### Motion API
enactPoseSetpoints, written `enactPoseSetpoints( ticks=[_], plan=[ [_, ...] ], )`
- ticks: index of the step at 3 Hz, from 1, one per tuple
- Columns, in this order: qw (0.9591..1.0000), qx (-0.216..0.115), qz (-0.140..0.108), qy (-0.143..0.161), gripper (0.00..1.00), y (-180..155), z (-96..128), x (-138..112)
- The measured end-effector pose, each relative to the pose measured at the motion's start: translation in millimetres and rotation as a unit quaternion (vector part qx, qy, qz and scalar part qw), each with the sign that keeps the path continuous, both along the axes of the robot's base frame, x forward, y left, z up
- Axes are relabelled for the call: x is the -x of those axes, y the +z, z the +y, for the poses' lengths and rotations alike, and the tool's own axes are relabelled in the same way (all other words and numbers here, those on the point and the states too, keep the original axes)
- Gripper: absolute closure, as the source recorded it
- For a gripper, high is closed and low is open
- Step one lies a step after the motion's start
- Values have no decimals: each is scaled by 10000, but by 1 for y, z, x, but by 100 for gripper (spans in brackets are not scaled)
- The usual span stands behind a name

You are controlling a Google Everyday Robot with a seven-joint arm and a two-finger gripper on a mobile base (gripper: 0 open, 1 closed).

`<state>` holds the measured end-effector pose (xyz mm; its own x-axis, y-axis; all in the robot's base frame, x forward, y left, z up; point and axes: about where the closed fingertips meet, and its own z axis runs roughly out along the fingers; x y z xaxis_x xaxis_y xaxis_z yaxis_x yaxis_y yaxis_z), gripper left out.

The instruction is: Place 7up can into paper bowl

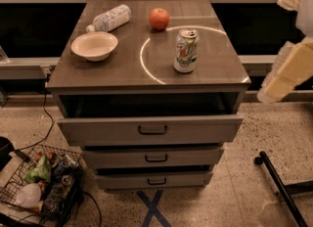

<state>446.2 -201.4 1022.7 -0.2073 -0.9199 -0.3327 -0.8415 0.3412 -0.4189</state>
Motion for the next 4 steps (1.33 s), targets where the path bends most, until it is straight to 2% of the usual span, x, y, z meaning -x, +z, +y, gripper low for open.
enactPoseSetpoints(
  ticks=[1, 2, 3, 4],
  plan=[
    [9967, -650, -362, -330, 0, -12, -3, -36],
    [9850, -1457, -612, -694, 0, -32, -2, -70],
    [9666, -2204, -935, -910, 0, -49, -1, -104],
    [9427, -2877, -1330, -1043, 0, -58, 0, -134]
  ],
)
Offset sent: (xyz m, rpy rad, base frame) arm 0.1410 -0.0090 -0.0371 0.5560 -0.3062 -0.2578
